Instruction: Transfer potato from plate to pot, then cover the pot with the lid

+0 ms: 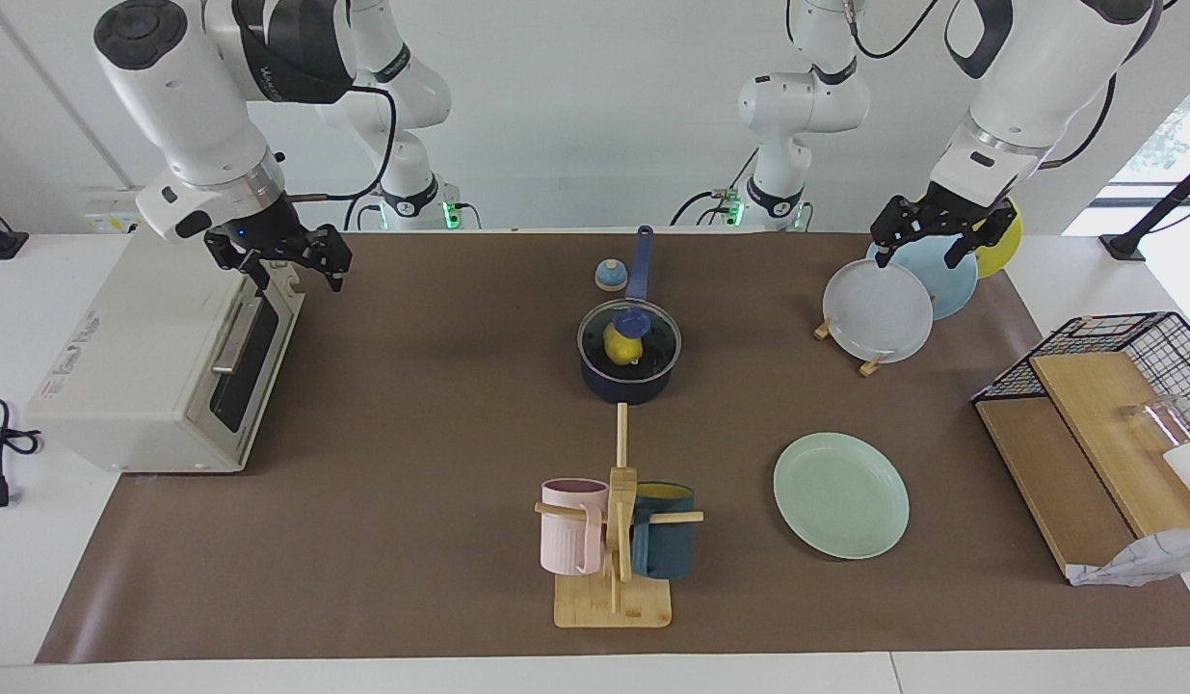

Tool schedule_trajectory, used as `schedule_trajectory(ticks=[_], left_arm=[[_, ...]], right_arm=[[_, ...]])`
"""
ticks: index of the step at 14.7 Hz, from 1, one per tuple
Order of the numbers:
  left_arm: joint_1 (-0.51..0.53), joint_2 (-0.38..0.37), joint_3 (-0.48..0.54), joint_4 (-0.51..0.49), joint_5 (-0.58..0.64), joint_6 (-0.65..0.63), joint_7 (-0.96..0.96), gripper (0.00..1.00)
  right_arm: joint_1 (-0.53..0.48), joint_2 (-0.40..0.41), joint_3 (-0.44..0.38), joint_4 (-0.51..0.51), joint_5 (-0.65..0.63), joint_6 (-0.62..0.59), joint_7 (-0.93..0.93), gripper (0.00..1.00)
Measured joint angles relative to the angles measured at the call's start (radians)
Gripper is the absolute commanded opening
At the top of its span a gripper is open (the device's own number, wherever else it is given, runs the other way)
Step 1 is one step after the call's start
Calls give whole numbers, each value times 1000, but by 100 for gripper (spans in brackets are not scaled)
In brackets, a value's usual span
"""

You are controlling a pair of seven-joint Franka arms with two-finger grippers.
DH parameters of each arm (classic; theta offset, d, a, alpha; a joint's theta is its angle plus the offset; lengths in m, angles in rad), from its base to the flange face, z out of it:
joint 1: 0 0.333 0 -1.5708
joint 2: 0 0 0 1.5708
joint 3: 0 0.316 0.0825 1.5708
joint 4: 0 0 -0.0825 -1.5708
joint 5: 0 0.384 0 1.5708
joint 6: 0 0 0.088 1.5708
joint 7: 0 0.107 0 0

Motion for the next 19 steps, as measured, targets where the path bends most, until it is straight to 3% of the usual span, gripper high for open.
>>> schedule_trajectory(ticks=[19], left_arm=[[0, 0, 0, 0, 0, 0, 0, 100]], right_arm=[[-37, 0, 4, -11, 0, 0, -1, 100]])
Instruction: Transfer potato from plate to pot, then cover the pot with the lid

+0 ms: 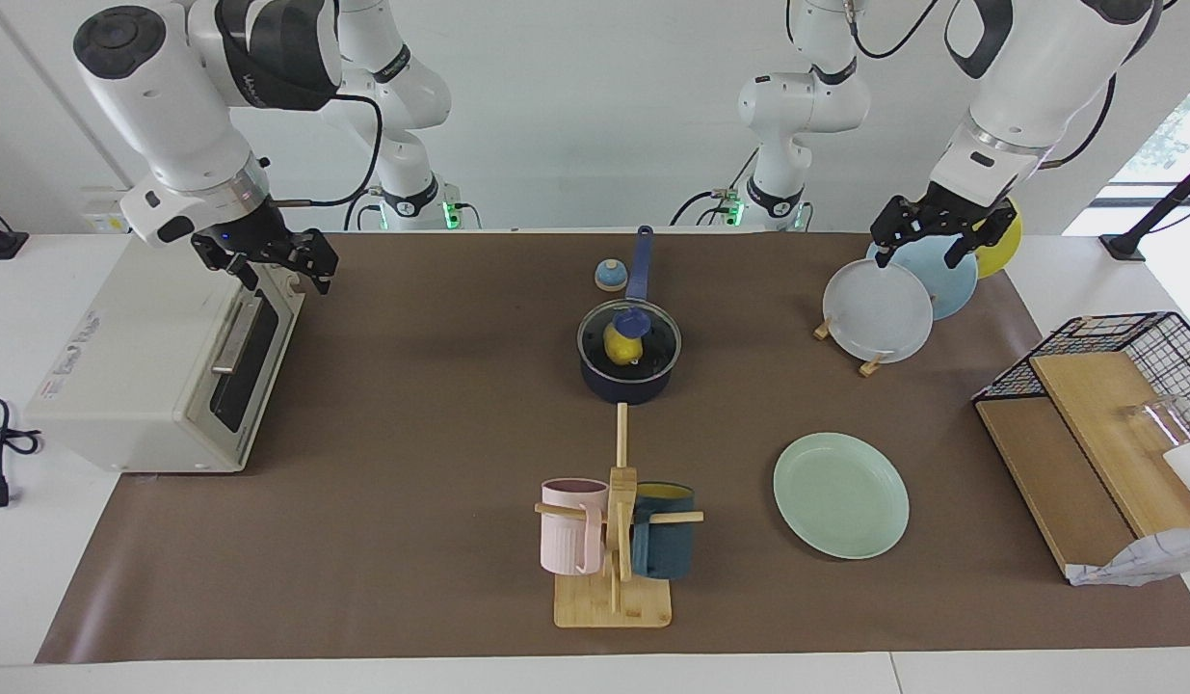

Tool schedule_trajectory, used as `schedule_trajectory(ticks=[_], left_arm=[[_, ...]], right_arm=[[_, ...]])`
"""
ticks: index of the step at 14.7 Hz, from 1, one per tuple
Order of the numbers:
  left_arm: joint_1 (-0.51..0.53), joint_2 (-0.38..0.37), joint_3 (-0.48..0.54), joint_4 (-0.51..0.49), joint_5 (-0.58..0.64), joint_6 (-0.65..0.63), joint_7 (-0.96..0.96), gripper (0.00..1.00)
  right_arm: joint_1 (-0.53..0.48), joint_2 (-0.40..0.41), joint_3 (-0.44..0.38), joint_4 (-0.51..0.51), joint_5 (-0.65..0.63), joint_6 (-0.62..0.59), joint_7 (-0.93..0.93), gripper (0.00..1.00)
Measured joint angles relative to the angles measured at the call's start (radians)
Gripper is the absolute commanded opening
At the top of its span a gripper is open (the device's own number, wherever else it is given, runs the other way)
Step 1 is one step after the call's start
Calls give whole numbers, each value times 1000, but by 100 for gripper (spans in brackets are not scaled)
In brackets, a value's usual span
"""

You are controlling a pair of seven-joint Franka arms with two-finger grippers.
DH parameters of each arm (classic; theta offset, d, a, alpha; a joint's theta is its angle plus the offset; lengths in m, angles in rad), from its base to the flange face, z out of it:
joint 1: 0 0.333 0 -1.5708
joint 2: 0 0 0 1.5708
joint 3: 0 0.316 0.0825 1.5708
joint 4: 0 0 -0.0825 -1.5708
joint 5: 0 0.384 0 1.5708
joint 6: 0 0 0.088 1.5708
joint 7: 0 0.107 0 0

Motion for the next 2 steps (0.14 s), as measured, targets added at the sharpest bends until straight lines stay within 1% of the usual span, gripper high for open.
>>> schedule_trajectory(ticks=[2], left_arm=[[0, 0, 0, 0, 0, 0, 0, 100]], right_arm=[[0, 0, 0, 0, 0, 0, 0, 100]])
